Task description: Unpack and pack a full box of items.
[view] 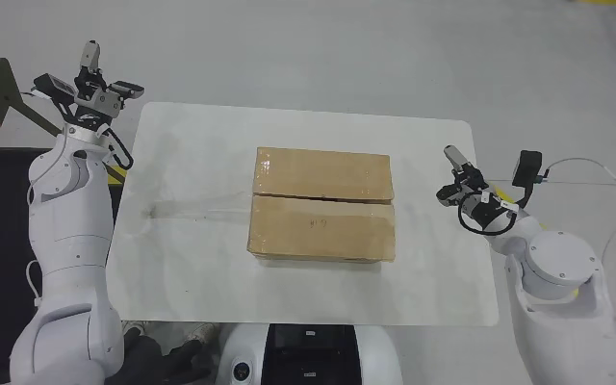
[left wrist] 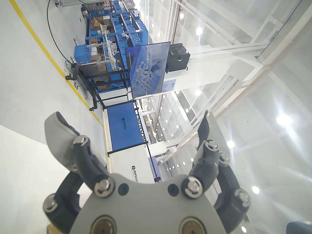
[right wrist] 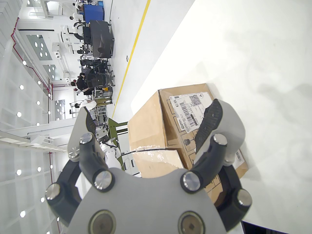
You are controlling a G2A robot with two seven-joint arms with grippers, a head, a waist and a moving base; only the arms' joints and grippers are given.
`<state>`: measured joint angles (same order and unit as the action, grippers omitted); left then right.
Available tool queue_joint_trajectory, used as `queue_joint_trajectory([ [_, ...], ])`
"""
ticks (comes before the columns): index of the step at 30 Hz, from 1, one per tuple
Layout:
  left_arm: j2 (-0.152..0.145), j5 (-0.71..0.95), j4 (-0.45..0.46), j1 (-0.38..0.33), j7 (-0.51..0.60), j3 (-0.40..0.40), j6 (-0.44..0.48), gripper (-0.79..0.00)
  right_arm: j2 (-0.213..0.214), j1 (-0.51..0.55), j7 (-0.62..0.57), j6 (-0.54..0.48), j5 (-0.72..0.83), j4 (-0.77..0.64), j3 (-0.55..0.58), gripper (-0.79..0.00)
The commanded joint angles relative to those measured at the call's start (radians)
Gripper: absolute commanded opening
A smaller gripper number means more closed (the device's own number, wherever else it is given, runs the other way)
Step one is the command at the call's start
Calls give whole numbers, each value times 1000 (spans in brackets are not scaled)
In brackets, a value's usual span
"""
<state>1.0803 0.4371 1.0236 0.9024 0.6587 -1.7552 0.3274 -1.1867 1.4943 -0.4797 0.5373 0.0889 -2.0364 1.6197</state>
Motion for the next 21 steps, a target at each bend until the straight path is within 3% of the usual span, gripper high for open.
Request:
queue_joint_trajectory([
  [1, 0, 0, 0, 0, 0, 0, 0, 0, 0, 0, 0, 0, 0, 0, 0, 0],
  [13, 0, 0, 0, 0, 0, 0, 0, 0, -1, 3, -4, -10, 12, 6, -3, 0],
  [21, 0, 0, 0, 0, 0, 0, 0, 0, 18, 20, -179, -116, -61, 31, -32, 0],
])
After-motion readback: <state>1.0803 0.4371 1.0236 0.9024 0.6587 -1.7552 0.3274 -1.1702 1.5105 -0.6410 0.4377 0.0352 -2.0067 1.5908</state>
